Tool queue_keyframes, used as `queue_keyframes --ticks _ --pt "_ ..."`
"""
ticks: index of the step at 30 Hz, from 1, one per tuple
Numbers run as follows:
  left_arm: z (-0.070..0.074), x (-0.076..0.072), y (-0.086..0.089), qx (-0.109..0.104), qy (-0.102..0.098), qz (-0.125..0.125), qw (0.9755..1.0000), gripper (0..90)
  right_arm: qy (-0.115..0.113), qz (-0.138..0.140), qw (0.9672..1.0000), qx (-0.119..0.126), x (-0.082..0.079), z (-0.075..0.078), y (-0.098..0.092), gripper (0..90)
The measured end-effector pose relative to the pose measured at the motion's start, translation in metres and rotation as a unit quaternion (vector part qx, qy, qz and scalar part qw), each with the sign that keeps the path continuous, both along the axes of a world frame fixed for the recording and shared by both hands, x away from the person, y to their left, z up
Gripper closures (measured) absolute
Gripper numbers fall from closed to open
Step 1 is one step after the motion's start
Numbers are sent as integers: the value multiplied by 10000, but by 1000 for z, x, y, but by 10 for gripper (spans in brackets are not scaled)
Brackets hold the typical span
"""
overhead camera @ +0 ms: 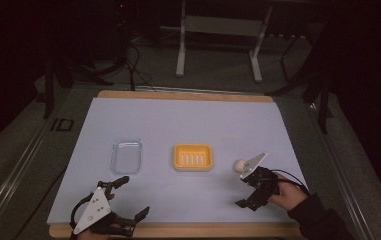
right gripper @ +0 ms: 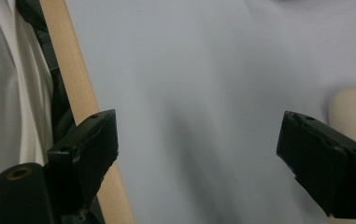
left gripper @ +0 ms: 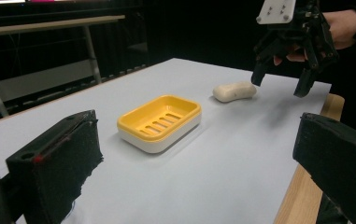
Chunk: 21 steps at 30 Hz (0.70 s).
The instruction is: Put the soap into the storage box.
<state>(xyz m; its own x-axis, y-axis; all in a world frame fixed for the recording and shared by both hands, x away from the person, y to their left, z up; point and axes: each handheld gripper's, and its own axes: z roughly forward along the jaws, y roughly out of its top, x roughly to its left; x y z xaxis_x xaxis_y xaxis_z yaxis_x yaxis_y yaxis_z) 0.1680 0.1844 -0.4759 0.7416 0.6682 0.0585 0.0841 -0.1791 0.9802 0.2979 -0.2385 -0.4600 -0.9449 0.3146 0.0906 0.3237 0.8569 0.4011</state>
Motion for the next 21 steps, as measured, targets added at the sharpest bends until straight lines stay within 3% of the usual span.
queue_keyframes --ticks 2,6,10,13,18,21 --pt "0 0 0 16 1 -17 10000 11 67 -45 9995 -289 2 0 5 126" --pt "0 0 0 3 2 -6 10000 11 100 16 9986 -518 5 1 8 127" --pt "0 0 0 23 4 -8 10000 11 199 -11 9984 -523 8 2 9 127" --pt "0 0 0 28 2 -21 10000 11 315 -53 9964 -781 12 2 10 127" --pt "0 1 0 -2 1 -6 10000 11 322 -2 9943 -1018 15 6 13 129" --pt "0 1 0 12 4 -14 10000 11 308 -30 9944 -1011 19 10 13 128"
